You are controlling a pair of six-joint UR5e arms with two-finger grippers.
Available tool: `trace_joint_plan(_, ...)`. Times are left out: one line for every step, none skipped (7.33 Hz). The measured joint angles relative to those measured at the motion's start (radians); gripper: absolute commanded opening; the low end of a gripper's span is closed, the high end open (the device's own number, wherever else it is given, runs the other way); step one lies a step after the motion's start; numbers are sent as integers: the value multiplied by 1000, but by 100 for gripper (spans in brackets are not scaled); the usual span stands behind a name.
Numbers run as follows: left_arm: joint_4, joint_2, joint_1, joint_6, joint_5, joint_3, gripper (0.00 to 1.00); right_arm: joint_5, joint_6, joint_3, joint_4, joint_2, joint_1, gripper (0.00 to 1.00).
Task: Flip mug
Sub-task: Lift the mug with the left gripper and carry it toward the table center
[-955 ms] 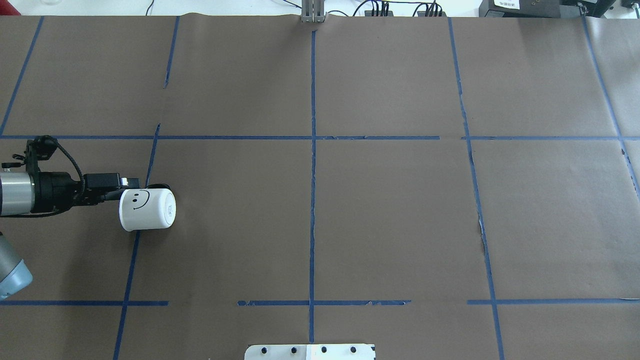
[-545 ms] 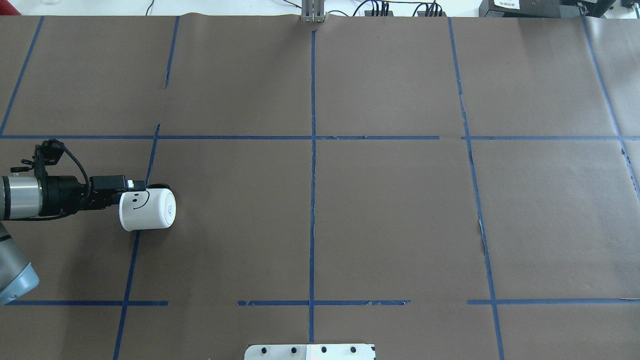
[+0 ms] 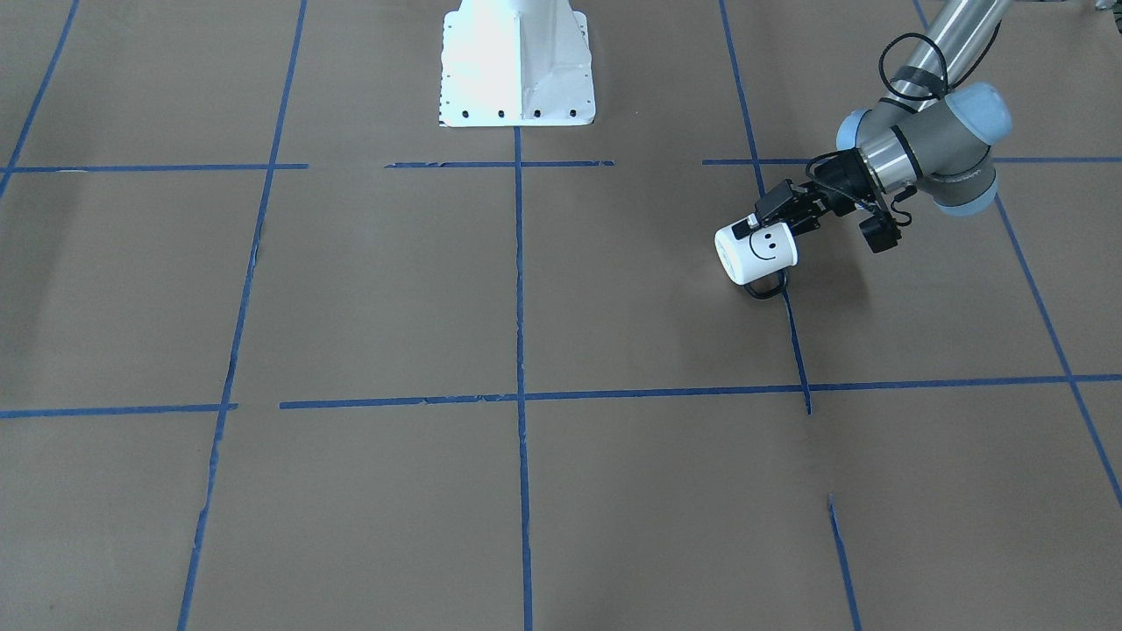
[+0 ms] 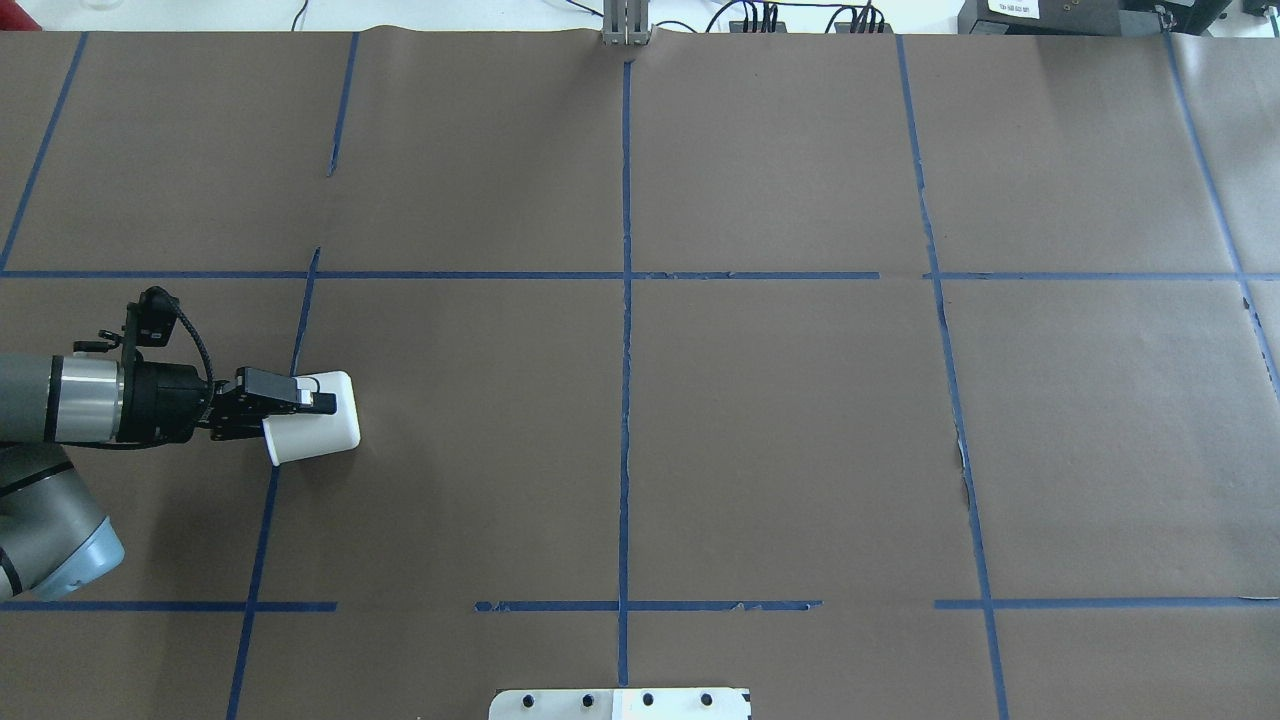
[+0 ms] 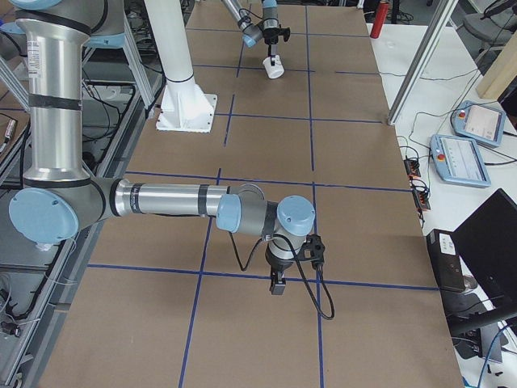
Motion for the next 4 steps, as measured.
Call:
trace_joint_plan(1, -41, -19, -37, -9, -1, 0, 0, 0, 0, 0, 0, 0, 100)
trace_joint_plan(6, -79, -39, -62, -12, -2, 0, 0, 0, 0, 0, 0, 0, 100)
trace_joint_plan(25, -110, -52, -74, -12, -2, 0, 0, 0, 0, 0, 0, 0, 100)
trace_joint_plan(91, -149, -60, -77, -12, -3, 0, 0, 0, 0, 0, 0, 0, 100)
